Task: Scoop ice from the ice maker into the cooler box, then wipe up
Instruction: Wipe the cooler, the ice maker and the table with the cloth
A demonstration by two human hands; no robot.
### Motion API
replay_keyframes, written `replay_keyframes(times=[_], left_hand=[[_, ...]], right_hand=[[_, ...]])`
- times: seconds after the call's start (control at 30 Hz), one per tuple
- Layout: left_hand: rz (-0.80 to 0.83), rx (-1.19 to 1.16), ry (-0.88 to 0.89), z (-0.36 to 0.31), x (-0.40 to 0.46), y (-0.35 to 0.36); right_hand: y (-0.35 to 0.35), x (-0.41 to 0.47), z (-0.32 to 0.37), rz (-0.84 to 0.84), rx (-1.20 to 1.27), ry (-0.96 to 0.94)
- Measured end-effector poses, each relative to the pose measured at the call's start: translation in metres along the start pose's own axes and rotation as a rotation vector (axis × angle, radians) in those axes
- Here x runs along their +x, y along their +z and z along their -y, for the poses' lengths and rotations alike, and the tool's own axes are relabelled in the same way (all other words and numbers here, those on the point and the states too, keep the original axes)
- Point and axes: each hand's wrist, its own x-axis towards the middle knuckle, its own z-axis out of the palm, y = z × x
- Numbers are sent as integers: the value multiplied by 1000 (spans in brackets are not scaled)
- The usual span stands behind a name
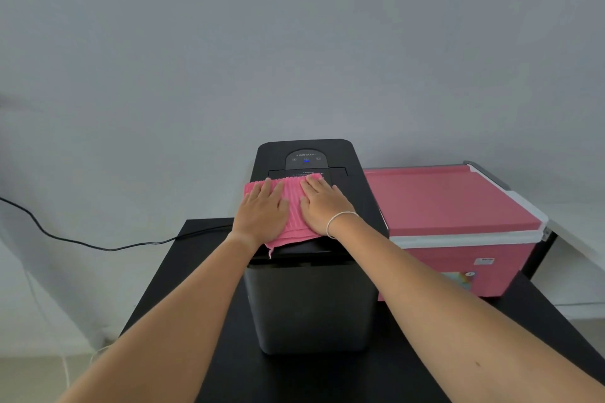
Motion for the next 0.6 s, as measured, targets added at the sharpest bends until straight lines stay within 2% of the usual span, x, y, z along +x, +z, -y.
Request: replay_keyframes(times=[0.1, 0.27, 0.4, 0.6], left_hand=[[17, -6, -22, -2, -8, 0], [-50, -94, -79, -7, -21, -2], [-4, -110, -108, 3, -27, -2], [-103, -393, -252, -1, -43, -5]], right_hand=[[2, -8, -1, 2, -12, -7], [3, -20, -4, -2, -41, -14], [0, -29, -3, 14, -81, -34], [-8, -37, 12, 45, -242, -7]])
